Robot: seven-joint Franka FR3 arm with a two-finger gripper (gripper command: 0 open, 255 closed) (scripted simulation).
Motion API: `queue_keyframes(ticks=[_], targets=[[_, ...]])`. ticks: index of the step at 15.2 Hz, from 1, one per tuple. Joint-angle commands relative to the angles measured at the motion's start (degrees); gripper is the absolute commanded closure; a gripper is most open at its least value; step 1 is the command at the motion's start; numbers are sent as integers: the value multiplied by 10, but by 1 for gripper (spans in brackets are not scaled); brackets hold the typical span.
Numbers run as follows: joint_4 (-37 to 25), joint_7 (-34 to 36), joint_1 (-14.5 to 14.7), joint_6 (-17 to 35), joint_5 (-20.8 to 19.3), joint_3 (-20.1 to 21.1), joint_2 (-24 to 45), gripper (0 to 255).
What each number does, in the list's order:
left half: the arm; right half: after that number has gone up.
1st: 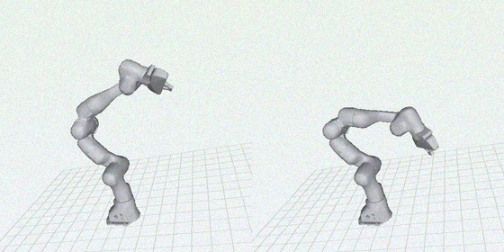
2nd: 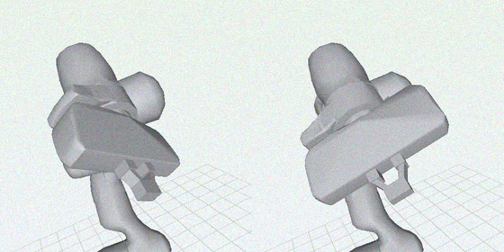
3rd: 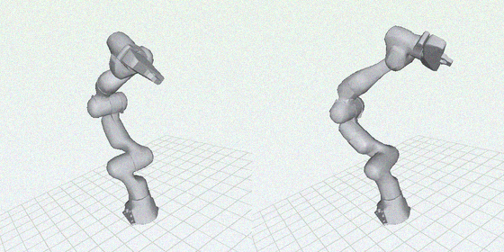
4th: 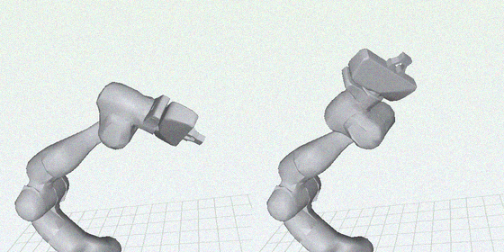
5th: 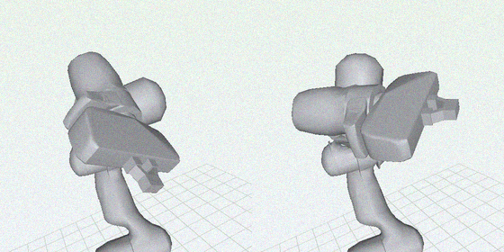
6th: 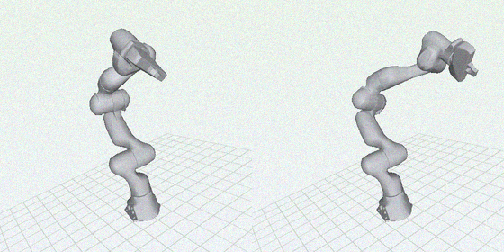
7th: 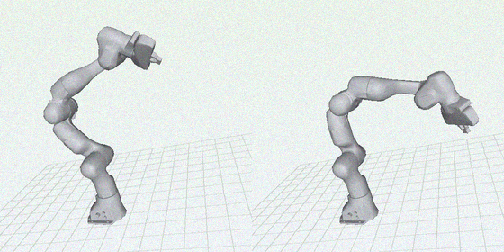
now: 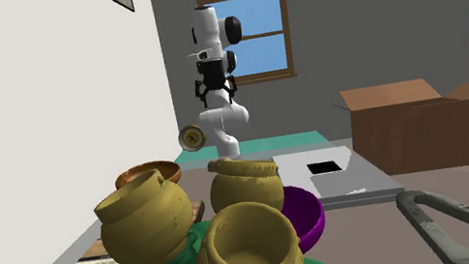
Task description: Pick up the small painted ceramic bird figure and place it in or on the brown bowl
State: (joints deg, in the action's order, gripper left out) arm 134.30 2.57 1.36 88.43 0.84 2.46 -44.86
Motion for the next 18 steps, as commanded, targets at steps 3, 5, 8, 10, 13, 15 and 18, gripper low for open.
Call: queue_keyframes(ticks=[3, 5, 8, 10, 13, 15, 18], targets=[[-2, 20, -3, 36, 3, 13, 33, 0], [-7, 40, -5, 71, 4, 25, 68, 0], [-22, 71, -11, 120, 3, 43, 124, 0], [-36, 92, -15, 150, -1, 54, 163, 0], [-63, 125, -22, 190, -11, 70, 224, 0], [-85, 148, -27, 213, -21, 80, 266, 0], [-125, 183, -33, 242, -41, 92, 330, 0]])
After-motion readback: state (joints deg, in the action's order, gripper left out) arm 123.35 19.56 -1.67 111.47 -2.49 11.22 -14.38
